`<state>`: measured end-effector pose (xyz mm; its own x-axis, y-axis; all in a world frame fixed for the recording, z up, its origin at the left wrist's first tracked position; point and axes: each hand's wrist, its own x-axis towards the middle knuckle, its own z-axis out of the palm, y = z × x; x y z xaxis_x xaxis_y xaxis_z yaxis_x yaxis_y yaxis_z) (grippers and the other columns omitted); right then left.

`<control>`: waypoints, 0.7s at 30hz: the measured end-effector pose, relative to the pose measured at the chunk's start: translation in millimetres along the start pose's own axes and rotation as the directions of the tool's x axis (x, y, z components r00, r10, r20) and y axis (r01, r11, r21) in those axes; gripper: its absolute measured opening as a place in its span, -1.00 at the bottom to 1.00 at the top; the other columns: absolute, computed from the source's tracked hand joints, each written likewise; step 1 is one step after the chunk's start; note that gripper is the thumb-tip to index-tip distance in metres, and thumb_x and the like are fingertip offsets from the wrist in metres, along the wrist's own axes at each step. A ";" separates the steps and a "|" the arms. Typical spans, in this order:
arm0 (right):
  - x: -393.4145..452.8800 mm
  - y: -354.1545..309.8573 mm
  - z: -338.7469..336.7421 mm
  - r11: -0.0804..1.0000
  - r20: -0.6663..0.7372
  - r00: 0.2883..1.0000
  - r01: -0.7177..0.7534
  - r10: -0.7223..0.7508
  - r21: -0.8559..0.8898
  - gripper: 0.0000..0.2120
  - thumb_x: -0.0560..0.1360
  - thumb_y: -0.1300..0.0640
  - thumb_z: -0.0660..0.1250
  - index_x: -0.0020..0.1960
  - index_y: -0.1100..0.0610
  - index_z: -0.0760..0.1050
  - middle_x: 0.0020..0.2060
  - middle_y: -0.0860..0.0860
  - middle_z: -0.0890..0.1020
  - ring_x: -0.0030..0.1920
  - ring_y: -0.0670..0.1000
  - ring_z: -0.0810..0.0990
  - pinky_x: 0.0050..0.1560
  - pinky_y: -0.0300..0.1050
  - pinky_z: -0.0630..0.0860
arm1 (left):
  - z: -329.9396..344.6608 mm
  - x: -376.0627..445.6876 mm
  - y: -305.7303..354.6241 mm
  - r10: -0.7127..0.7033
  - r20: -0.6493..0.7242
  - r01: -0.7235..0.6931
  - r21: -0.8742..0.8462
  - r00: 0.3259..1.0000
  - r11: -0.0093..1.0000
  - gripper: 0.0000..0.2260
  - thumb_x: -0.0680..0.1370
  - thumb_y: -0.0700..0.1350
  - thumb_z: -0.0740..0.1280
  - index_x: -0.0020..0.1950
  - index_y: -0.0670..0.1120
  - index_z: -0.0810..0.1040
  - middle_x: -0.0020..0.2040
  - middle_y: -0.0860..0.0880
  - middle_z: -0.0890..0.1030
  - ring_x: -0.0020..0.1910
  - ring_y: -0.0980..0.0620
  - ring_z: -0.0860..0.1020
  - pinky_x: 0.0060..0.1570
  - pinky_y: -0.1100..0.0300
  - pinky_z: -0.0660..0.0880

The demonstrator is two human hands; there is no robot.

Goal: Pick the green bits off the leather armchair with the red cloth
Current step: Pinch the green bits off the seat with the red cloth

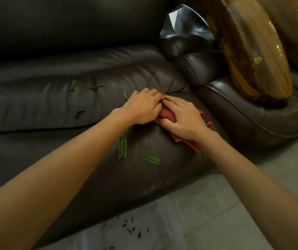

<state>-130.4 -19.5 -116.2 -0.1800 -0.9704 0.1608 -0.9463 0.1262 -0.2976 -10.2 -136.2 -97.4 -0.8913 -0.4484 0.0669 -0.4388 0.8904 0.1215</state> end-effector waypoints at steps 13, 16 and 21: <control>-23.0 -63.8 13.7 0.934 0.094 0.934 0.329 -0.343 0.140 -0.38 0.38 -0.12 0.16 0.40 0.06 0.31 0.43 0.02 0.35 0.43 0.01 0.26 0.42 -0.04 0.16 | -11.1 -108.5 -8.8 -0.240 -0.086 0.237 -0.046 0.967 0.971 -0.71 0.48 0.03 0.13 0.11 -0.09 0.41 0.10 -0.09 0.50 0.07 -0.12 0.41 -0.01 0.00 0.30; -26.8 -65.2 15.8 0.924 0.096 0.924 0.355 -0.370 0.143 -0.39 0.39 -0.13 0.15 0.41 0.04 0.31 0.42 0.01 0.37 0.43 0.00 0.26 0.42 -0.04 0.15 | -5.1 -127.4 3.2 -0.326 -0.116 0.318 -0.082 0.938 0.944 -0.64 0.44 0.04 0.10 0.14 -0.10 0.41 0.11 -0.10 0.49 0.07 -0.13 0.40 0.00 -0.01 0.31; -27.1 -63.7 20.7 0.915 0.023 0.927 0.365 -0.374 0.171 -0.43 0.37 -0.12 0.13 0.34 0.03 0.37 0.36 0.03 0.44 0.38 0.02 0.34 0.39 0.03 0.24 | -2.8 -117.7 3.5 -0.344 -0.098 0.341 -0.047 0.934 0.939 -0.69 0.48 0.00 0.19 0.15 -0.12 0.41 0.21 -0.15 0.43 0.19 -0.16 0.34 0.12 -0.02 0.28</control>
<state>-59.7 -5.5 -121.0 0.1929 -0.9518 0.2386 -0.8858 -0.2735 -0.3749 93.5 -80.5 -102.1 -0.6699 -0.7331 0.1174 -0.7109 0.6790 0.1831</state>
